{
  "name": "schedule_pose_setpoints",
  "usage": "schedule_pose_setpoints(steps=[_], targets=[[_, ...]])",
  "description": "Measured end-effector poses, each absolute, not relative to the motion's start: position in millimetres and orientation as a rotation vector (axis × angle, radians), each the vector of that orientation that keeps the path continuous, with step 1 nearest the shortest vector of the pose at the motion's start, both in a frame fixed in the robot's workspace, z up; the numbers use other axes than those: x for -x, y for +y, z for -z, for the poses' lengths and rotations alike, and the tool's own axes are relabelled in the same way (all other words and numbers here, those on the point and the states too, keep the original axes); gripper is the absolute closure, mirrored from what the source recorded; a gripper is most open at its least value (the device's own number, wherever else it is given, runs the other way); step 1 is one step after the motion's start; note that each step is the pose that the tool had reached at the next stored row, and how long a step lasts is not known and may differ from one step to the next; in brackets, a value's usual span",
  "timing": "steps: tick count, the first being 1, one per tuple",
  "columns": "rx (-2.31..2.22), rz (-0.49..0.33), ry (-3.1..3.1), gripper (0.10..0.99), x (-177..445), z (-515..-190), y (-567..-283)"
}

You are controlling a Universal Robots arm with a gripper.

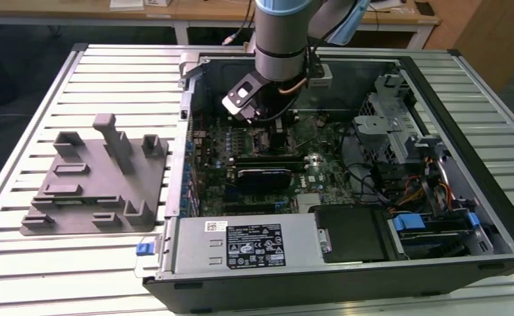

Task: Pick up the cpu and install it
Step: 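Place the cpu into insertion slot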

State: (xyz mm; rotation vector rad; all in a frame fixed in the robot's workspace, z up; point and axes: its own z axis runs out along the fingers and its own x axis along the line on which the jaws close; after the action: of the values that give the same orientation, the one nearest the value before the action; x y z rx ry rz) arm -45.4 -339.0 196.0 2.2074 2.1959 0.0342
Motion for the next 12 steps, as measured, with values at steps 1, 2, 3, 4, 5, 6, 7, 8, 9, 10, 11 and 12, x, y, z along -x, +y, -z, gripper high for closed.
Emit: schedule_pose_setpoints(steps=[1,2,3,4,5,6,7,8,9,10,11,12], targets=[[-2.209,-0.037,2.197,0.545,45.4,-195.7,-338.9],[-2.210,-0.040,2.198,0.545,45.4,-195.4,-338.9],[-2.211,-0.042,2.199,0.545,45.4,-195.2,-338.8],[-2.212,-0.045,2.200,0.545,45.4,-194.9,-338.7],[-2.213,-0.047,2.201,0.545,45.4,-194.8,-338.7],[-2.214,-0.048,2.202,0.545,45.4,-194.5,-338.6],[-2.214,-0.049,2.202,0.545,45.4,-194.3,-338.6],[-2.214,-0.049,2.202,0.545,45.4,-194.0,-338.6],[-2.214,-0.049,2.202,0.545,45.3,-193.7,-338.6],[-2.214,-0.048,2.202,0.545,45.4,-193.4,-338.7],[-2.214,-0.048,2.202,0.545,45.4,-193.4,-338.7],[-2.214,-0.048,2.202,0.545,45.4,-193.4,-338.7]])
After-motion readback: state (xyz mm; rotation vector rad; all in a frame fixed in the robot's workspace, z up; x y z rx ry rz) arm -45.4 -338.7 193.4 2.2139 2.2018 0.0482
